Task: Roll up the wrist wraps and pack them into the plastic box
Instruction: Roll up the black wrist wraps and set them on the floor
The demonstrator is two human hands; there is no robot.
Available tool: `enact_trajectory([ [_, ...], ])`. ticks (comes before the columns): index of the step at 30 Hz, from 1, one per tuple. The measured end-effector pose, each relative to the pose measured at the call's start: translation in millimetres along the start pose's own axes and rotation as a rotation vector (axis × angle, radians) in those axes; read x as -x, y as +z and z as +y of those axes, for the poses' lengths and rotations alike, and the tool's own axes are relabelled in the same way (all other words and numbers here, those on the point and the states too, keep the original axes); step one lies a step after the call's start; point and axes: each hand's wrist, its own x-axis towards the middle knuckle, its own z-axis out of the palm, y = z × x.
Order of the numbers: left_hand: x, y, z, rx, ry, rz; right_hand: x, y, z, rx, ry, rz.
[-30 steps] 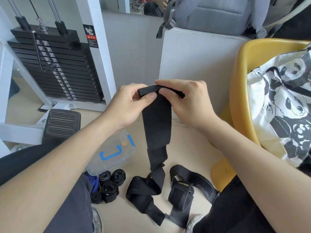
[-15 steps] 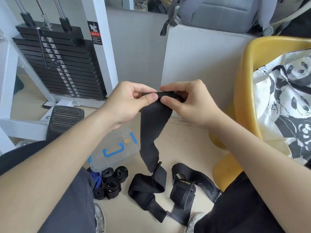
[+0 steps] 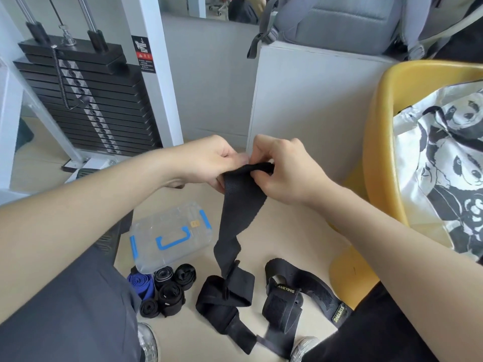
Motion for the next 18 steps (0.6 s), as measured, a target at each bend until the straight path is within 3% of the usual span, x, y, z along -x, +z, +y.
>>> enact_trajectory([
  [4, -11.8, -0.6, -17.1, 0.096, 0.042, 0.03, -1.8, 9.2, 5.5, 0.038, -0.01, -0.026],
  [14, -25.3, 7.2, -13.7, -0.669, 0.208, 0.197, -10.3, 5.7, 29.5, 0.05, -0.021, -0.144],
  [18, -19.5, 10.5, -10.3, -0.597, 0.217, 0.27, -11.6, -3.6, 27.8, 0.072, -0.034, -0.153],
])
